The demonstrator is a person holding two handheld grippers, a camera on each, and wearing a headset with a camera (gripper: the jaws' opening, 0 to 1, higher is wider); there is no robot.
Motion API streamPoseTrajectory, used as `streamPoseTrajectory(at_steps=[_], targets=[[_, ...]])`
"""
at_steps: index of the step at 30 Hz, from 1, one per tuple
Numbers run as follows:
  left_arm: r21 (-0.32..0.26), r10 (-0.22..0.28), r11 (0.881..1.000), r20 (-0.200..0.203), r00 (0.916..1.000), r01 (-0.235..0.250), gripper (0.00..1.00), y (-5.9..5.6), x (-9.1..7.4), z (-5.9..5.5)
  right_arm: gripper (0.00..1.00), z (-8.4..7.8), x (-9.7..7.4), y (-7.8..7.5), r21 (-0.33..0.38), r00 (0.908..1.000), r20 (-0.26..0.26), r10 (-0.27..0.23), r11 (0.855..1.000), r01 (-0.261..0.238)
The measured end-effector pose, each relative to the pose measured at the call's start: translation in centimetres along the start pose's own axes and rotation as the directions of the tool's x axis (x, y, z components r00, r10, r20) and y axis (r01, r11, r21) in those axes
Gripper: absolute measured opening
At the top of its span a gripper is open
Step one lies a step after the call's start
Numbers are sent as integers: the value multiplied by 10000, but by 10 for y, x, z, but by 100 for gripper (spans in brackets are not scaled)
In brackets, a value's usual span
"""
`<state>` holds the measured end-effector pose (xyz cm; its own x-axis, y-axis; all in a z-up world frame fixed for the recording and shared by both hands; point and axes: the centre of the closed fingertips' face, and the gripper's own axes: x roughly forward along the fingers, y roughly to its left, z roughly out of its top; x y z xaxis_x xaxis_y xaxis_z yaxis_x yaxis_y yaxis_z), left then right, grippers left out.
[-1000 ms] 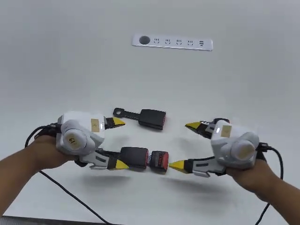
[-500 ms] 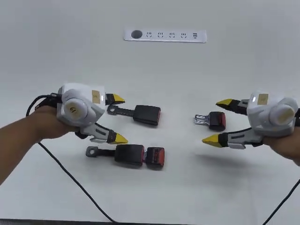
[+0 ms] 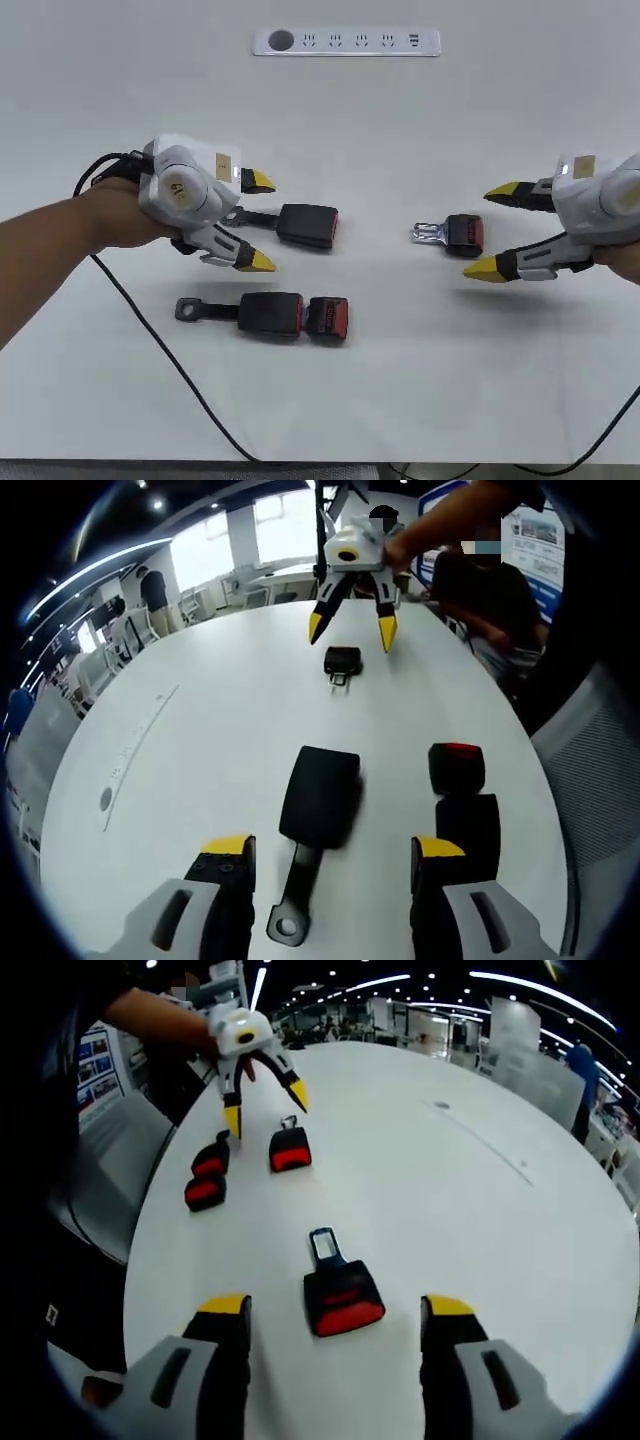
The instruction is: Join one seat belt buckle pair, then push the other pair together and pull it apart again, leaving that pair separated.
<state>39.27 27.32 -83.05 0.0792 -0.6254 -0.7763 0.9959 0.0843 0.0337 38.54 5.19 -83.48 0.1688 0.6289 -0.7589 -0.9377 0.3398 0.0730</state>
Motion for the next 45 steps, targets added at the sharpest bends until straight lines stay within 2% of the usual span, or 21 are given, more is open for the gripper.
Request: streamPoseTrajectory(at_steps=[7, 13, 16, 19, 21, 24, 27, 28, 29, 30, 31, 33, 39, 45], targets=[[-29, -207, 9998, -164, 9997, 206, 62, 6, 13, -6, 69, -7, 5, -7, 61, 9995, -154, 284, 9996, -283], [-107, -404, 9991, -196, 9990, 402, 60, 11, 24, -8, 60, -7, 6, -9, -77, 9981, -131, 600, 9982, -601], [-96, -521, 9986, -129, 9986, 519, 57, 13, 28, -5, 60, -8, 10, -8, -180, 9968, -233, 770, 9968, -774], [-2, -574, 9983, -126, 9983, 574, 57, 13, 31, -5, 55, -10, 13, -5, -308, 9953, -341, 903, 9953, -914], [-190, -547, 9983, -22, 9985, 546, 55, 17, 33, -2, 55, -10, 16, -4, -283, 9945, -363, 981, 9947, -991], [-66, -591, 9982, -16, 9983, 591, 52, 17, 33, -1, 48, -10, 17, -3, -648, 9941, -393, 1013, 9925, -1037], [-14, -622, 9981, 47, 9980, 622, 49, 15, 32, 0, 45, -8, 18, -3, -675, 9940, -348, 1035, 9921, -1056], [0, -634, 9980, 56, 9980, 634, 45, 15, 32, 1, 42, -8, 18, -3, -662, 9939, -357, 1046, 9921, -1068], [-8, -631, 9980, 57, 9980, 631, 34, 15, 32, 2, 39, -9, 18, -4, -743, 9943, -390, 995, 9920, -1022], [21, -709, 9975, -172, 9973, 709, 34, 14, 31, -1, 38, -8, 18, -3, -883, 9939, -360, 1045, 9903, -1073], [359, -711, 9968, 76, 9974, 708, 34, 14, 34, 5, 38, -8, 18, -3, -838, 9940, -344, 1035, 9908, -1061], [166, -677, 9976, -91, 9977, 679, 34, 13, 32, 2, 37, -9, 17, -3, -926, 9942, -319, 1030, 9901, -1055], [219, -661, 9976, -138, 9977, 664, 34, 10, 33, 3, 36, -9, 17, -3, -1182, 9947, -332, 971, 9879, -1004], [132, -598, 9981, -220, 9980, 601, 34, 9, 35, 3, 35, -6, 21, 0, -1097, 9942, -324, 1029, 9883, -1058]])
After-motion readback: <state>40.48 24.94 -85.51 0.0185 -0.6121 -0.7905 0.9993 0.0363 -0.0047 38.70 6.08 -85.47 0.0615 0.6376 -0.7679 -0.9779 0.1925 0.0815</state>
